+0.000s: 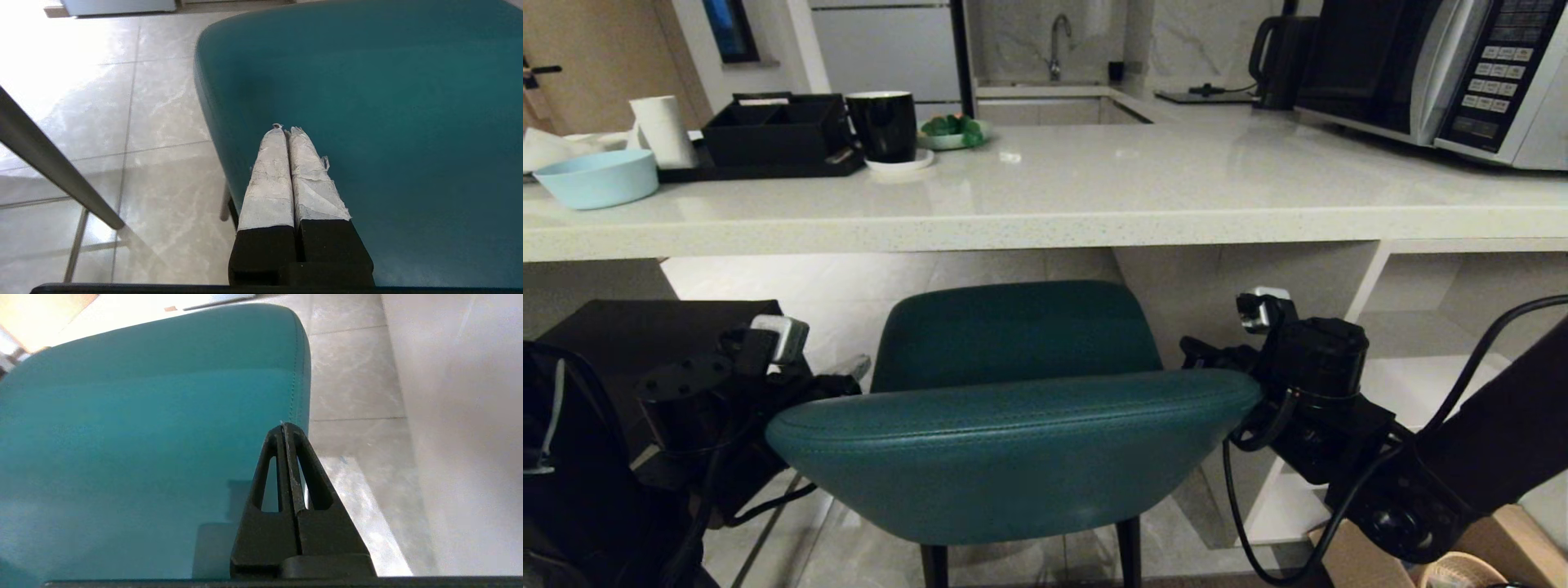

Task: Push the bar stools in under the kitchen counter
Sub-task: Pull the blue chair out from under the dining table

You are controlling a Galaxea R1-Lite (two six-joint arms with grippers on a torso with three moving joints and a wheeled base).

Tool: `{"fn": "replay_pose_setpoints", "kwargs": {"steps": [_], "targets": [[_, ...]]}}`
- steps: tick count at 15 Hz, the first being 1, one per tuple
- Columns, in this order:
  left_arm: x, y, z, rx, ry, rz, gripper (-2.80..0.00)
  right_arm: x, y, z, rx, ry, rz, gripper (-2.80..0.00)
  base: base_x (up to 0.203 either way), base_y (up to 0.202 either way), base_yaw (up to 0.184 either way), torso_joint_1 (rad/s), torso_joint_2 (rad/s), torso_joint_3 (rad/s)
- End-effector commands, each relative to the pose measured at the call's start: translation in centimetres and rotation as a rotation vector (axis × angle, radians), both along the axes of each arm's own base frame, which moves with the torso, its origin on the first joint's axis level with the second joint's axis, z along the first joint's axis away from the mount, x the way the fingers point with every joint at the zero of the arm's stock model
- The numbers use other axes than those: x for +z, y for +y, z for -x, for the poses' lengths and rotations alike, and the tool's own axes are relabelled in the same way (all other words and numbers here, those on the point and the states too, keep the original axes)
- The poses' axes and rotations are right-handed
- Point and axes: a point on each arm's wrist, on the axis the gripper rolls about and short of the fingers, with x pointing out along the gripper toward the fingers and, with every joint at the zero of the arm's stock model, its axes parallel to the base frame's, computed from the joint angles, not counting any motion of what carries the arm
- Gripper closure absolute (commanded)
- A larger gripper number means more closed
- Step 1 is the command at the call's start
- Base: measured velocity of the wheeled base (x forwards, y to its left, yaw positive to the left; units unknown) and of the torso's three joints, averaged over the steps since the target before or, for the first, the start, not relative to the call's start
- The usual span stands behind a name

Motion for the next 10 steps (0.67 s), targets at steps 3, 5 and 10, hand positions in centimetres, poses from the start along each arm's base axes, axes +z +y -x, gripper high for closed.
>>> {"fn": "replay_pose_setpoints", "kwargs": {"steps": [3, 5, 10], "targets": [[-0.2, -0.2, -1.5, 0.017, -0.024, 0.003, 0.00, 1.0, 0.7, 1.0, -0.004, -0.008, 0.002, 0.00, 0.000, 0.000, 0.000, 0.000, 0.00, 0.000], [-0.3, -0.3, -1.8, 0.016, -0.027, -0.003, 0.00, 1.9, 1.2, 2.4, 0.028, -0.018, -0.004, 0.00, 0.000, 0.000, 0.000, 0.000, 0.00, 0.000], [-0.6, -0.6, -3.1, 0.013, -0.039, -0.002, 0.00, 3.9, 1.1, 4.7, 0.067, -0.030, -0.013, 0.00, 0.000, 0.000, 0.000, 0.000, 0.00, 0.000]]}}
